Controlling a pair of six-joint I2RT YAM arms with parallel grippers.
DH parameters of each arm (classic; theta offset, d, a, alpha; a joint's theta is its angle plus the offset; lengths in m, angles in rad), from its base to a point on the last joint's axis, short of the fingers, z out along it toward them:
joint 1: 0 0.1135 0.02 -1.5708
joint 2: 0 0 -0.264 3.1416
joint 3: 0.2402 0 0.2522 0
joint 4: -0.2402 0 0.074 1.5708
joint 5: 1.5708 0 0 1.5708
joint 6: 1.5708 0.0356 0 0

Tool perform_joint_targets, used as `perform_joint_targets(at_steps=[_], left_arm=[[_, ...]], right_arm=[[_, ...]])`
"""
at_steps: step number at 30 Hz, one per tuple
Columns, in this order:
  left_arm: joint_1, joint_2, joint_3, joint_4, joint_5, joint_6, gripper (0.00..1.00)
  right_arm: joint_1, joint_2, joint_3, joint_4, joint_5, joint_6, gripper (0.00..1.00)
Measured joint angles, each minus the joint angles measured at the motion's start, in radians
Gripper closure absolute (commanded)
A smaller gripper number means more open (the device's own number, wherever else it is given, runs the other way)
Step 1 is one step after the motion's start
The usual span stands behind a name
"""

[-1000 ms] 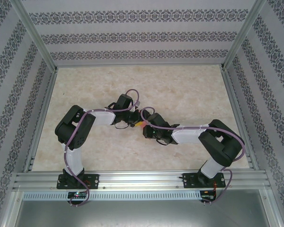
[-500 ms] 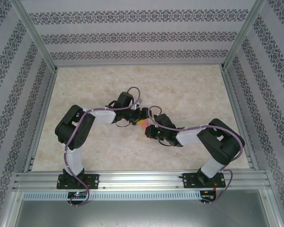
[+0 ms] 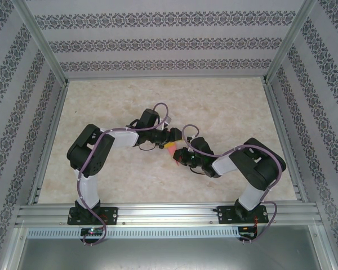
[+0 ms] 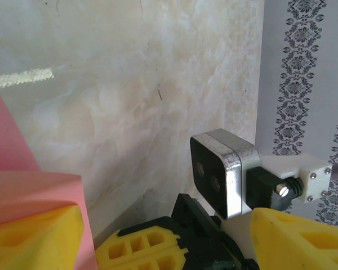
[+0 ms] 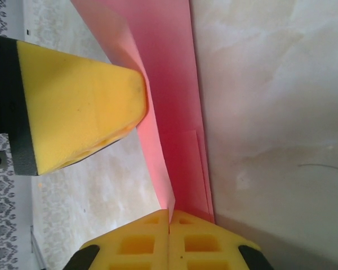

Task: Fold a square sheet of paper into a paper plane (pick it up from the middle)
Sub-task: Fold the wing for the fifth time at the center of the table.

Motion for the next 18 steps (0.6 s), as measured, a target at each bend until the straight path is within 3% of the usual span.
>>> perform_joint_targets(at_steps=[7, 12, 18], left_arm=[[0.000, 0.055, 0.019, 0.018, 0.008, 0.004, 0.21], [0.000, 0.064, 0.031, 0.019, 0.014, 0.006, 0.21], [-0.001, 0.072, 0.045, 0.008, 0.018, 0.035, 0.21]], right_arm=[[-0.004, 0.011, -0.010, 0.040, -0.005, 0.044, 0.93], [-0.004, 0.011, -0.014, 0.057, -0.003, 0.071, 0.82], [-0.003, -0.023, -0.018, 0.021, 0.015, 0.087, 0.78]])
